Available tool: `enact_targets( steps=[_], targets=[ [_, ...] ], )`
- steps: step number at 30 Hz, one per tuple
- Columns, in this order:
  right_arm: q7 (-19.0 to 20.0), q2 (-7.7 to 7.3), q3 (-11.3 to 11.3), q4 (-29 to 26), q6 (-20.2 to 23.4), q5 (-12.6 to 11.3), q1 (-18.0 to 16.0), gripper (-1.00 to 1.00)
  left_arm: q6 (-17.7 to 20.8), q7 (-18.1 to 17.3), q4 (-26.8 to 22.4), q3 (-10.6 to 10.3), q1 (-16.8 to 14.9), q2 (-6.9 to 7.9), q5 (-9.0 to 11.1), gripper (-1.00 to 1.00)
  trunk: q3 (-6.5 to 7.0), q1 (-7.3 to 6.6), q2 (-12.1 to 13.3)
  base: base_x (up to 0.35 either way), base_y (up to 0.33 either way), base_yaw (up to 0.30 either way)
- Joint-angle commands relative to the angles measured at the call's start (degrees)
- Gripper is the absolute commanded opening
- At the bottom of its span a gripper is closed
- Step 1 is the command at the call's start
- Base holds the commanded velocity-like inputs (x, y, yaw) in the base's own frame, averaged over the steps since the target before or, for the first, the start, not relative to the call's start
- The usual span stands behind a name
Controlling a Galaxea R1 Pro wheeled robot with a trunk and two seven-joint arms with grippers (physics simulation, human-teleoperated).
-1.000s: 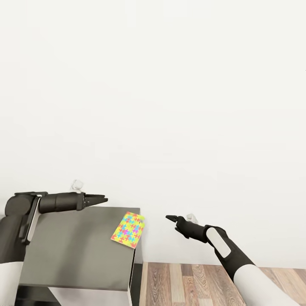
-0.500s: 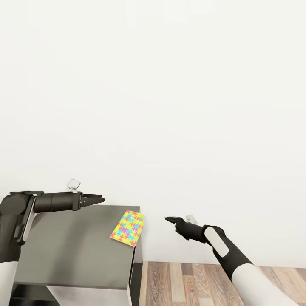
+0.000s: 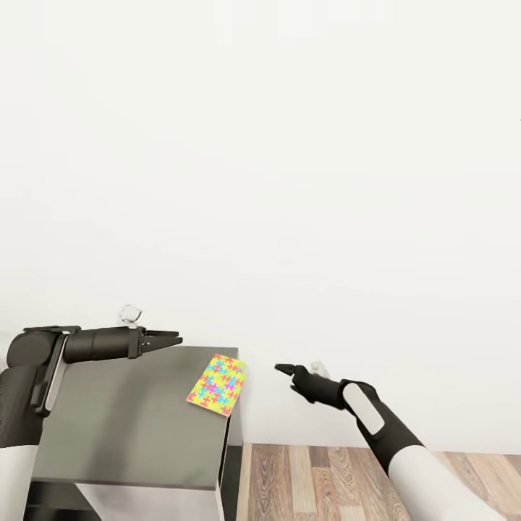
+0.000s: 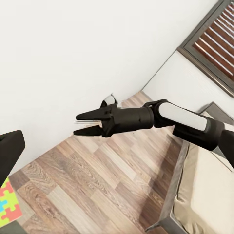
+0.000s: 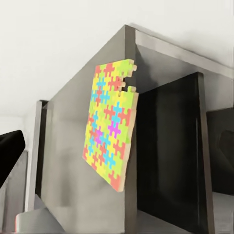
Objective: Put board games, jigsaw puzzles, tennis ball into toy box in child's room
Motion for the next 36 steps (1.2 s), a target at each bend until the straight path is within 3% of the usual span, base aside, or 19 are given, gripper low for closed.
enact_targets(
  steps=[1, 5, 14, 22, 36],
  targets=[
    [0.90, -0.11, 0.13, 0.00, 0.06, 0.03, -0.05, 1.00, 0.57, -0.52, -0.05, 0.05, -0.05, -0.02, -0.57, 1.00, -0.25, 0.23, -0.46, 0.000, 0.000, 0.000],
    [4.87, -0.04, 0.02, 0.02, -0.06, 0.25, -0.05, 1.00, 0.57, -0.52, -0.01, 0.13, -0.05, 0.01, -0.19, 1.00, -0.97, 1.11, -2.06, 0.000, 0.000, 0.000],
    [6.18, 0.28, -0.15, 0.03, -0.70, 0.30, 0.01, 1.00, 0.57, -0.52, -0.04, -0.21, -0.05, 0.16, 3.87, 1.00, -0.97, 1.11, -2.06, 0.000, 0.000, 0.000],
    [5.85, 0.40, -0.17, 0.03, -1.06, 0.26, 0.02, 1.00, 0.57, -0.52, 0.00, -0.20, -0.05, 0.14, 4.37, 1.00, -0.97, 1.11, -2.06, 0.000, 0.000, 0.000],
    [5.40, 0.41, -0.16, 0.05, -4.79, -0.10, 0.03, 1.00, 0.57, -0.52, 0.04, -0.12, -0.05, 0.14, 4.62, 1.00, -3.48, 4.18, -7.68, 0.000, 0.000, 0.000]
  ],
)
